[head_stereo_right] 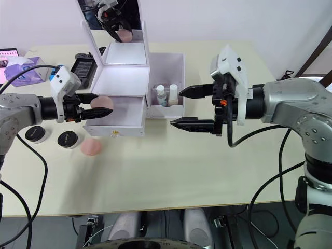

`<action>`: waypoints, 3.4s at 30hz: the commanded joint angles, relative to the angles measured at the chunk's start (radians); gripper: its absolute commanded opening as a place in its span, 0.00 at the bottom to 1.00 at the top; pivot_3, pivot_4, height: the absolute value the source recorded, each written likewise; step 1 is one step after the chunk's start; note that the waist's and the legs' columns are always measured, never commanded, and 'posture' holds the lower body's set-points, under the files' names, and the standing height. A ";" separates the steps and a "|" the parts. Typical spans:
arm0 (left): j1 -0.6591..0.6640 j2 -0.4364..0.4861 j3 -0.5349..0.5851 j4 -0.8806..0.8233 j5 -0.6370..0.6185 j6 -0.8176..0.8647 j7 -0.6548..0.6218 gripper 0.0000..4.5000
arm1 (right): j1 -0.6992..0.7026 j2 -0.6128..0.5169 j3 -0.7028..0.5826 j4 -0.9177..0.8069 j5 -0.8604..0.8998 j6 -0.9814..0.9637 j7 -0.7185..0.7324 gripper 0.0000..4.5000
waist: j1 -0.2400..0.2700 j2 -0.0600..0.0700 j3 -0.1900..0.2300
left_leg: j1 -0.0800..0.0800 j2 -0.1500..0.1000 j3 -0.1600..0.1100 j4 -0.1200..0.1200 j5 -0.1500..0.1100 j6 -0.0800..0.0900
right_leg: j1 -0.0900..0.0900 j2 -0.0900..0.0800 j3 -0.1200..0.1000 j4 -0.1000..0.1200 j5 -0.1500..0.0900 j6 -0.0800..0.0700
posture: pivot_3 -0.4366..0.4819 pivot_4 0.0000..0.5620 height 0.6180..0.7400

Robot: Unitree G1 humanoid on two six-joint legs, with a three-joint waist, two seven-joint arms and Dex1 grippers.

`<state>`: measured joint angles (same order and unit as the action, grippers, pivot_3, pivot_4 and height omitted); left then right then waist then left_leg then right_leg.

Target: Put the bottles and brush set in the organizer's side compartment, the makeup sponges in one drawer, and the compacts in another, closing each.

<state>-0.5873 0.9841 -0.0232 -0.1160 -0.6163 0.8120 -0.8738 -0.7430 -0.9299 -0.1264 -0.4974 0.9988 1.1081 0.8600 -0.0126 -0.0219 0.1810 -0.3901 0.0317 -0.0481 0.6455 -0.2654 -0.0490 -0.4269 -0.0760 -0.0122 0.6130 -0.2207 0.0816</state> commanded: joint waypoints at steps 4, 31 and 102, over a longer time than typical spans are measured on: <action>-0.014 -0.023 0.033 -0.023 0.027 -0.004 -0.015 0.60 | 0.008 -0.038 -0.044 -0.019 0.024 -0.012 0.003 1.00 | 0.000 0.000 0.000 | 0.000 0.000 0.000 0.000 0.000 0.000 | 0.000 0.000 0.000 0.000 0.000 0.000 | 0.48 0.27 1.00; 0.289 0.023 0.563 -0.091 -0.118 -0.011 -0.135 0.99 | 0.015 -0.055 0.054 0.115 -0.130 -0.201 0.159 1.00 | -0.007 0.000 0.000 | 0.002 0.000 0.001 0.000 0.000 0.000 | 0.000 0.000 0.001 0.002 0.000 0.000 | 0.48 0.27 1.00; 0.705 -0.428 0.233 -0.283 0.245 -0.078 0.407 0.99 | 0.026 -0.031 0.116 0.191 -0.314 -0.241 0.303 1.00 | 0.004 -0.006 -0.002 | 0.014 0.002 0.018 0.000 -0.001 0.001 | 0.005 -0.003 0.008 0.002 0.000 0.000 | 0.48 0.27 1.00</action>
<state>0.1192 0.5477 0.2450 -0.4085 -0.3787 0.7045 -0.4661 -0.7146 -0.9442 0.0308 -0.2901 0.6890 0.8886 1.1651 -0.0085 -0.0279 0.1788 -0.3765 0.0335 -0.0303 0.6458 -0.2668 -0.0477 -0.4214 -0.0793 -0.0038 0.6146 -0.2207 0.0818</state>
